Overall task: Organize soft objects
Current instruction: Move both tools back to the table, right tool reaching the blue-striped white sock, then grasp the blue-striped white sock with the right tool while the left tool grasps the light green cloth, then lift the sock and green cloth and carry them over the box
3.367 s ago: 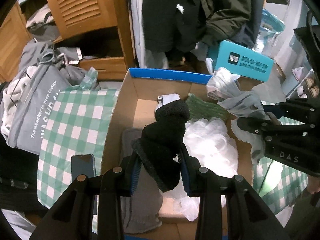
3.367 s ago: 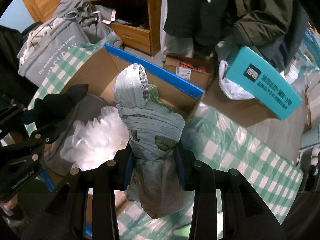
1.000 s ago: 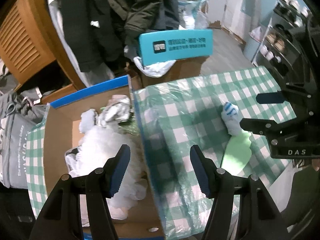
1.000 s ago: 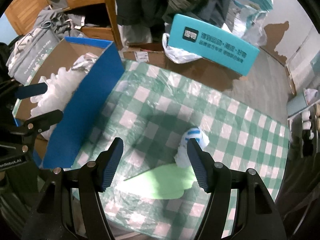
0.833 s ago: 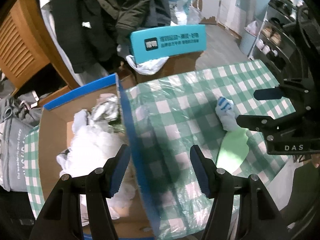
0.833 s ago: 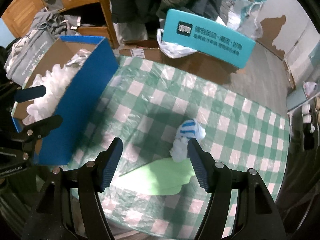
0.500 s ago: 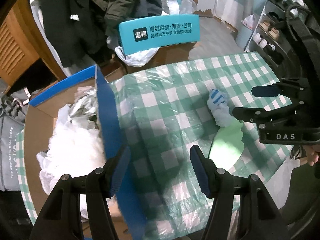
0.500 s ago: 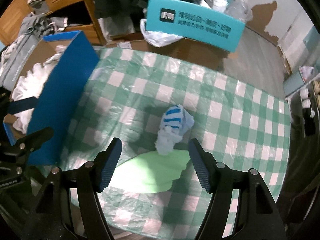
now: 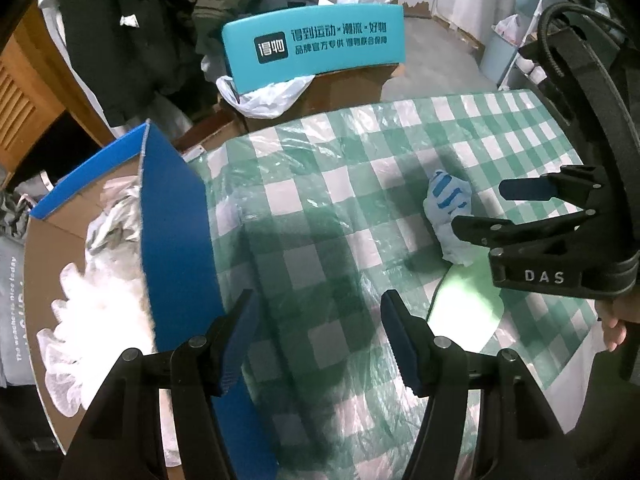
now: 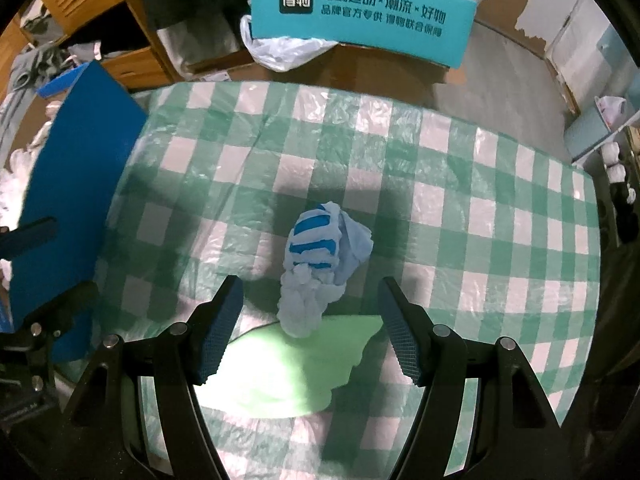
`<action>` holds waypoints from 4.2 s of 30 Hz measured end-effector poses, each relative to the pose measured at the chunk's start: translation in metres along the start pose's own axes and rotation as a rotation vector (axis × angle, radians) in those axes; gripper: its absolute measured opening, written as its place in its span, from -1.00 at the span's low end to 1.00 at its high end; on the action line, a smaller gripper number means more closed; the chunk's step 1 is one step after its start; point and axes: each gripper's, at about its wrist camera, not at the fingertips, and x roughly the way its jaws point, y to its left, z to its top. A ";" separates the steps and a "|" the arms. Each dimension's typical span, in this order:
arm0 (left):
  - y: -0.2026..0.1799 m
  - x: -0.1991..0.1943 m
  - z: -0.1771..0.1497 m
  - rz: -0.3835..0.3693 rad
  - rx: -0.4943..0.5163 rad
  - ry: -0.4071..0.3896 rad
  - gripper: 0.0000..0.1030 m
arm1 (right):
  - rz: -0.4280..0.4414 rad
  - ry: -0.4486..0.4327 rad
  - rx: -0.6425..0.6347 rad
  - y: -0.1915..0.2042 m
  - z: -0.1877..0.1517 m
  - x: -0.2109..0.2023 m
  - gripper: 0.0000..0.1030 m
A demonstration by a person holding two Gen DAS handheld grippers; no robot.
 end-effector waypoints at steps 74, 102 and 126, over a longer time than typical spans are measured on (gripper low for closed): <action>-0.125 0.080 -0.015 -0.203 0.215 0.202 0.56 | -0.002 0.021 0.142 -0.083 -0.099 -0.012 -0.08; -0.151 0.075 -0.028 -0.153 0.280 0.131 -0.82 | 0.016 0.019 0.167 -0.088 -0.104 -0.009 -0.08; -0.106 0.001 -0.008 -0.136 0.166 -0.015 -0.86 | 0.024 -0.081 0.079 -0.057 -0.089 -0.055 -0.08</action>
